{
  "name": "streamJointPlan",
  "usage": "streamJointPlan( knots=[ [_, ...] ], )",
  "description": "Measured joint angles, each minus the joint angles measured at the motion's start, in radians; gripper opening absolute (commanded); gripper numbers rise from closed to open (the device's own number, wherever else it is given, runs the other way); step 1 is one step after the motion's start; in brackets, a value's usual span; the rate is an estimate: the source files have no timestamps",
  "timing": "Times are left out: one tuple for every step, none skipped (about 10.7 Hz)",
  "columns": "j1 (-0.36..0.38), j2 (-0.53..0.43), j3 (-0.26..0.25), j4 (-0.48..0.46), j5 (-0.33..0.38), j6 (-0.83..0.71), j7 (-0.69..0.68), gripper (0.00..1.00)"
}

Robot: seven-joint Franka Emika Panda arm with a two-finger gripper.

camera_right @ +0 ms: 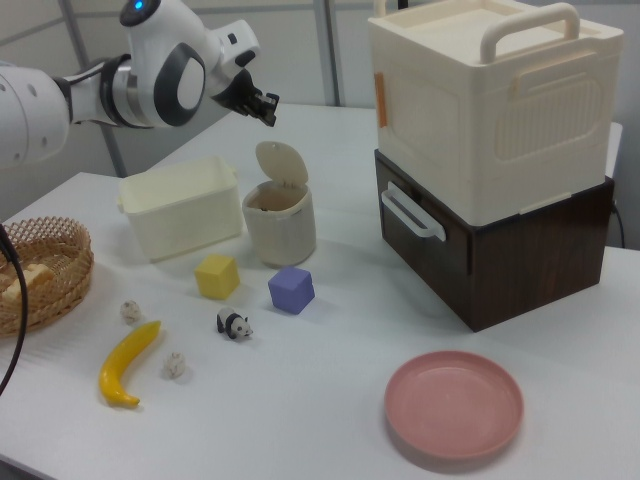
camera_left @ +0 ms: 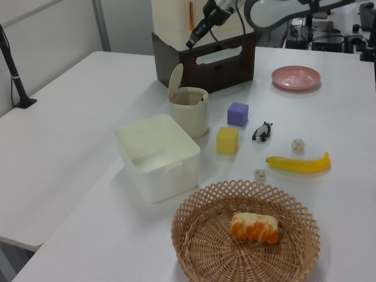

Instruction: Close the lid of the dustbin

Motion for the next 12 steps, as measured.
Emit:
streamJointPlan(
  knots=[
    [0.000, 0.016, 0.000, 0.000, 0.006, 0.024, 0.000, 0.00],
    [0.000, 0.032, 0.001, 0.000, 0.008, 0.048, 0.000, 0.00],
    [0.000, 0.045, 0.002, 0.000, 0.009, 0.088, 0.000, 0.00],
    [0.000, 0.056, 0.002, 0.000, 0.009, 0.129, 0.000, 0.00],
    [-0.001, 0.064, 0.002, 0.000, 0.009, 0.161, 0.000, 0.00],
    [-0.001, 0.071, 0.002, 0.000, 0.009, 0.180, 0.000, 0.00],
    [-0.001, 0.080, 0.002, 0.000, 0.009, 0.197, 0.000, 0.00],
    [-0.001, 0.094, 0.002, 0.000, 0.009, 0.222, 0.000, 0.00],
    [-0.001, 0.111, 0.002, 0.000, 0.009, 0.244, 0.000, 0.00],
    [0.000, 0.129, 0.003, 0.000, 0.009, 0.258, 0.000, 0.00],
    [0.000, 0.144, 0.005, 0.000, 0.009, 0.265, 0.000, 0.00],
    [0.001, 0.155, 0.006, 0.000, 0.009, 0.273, -0.002, 0.00]
  ],
)
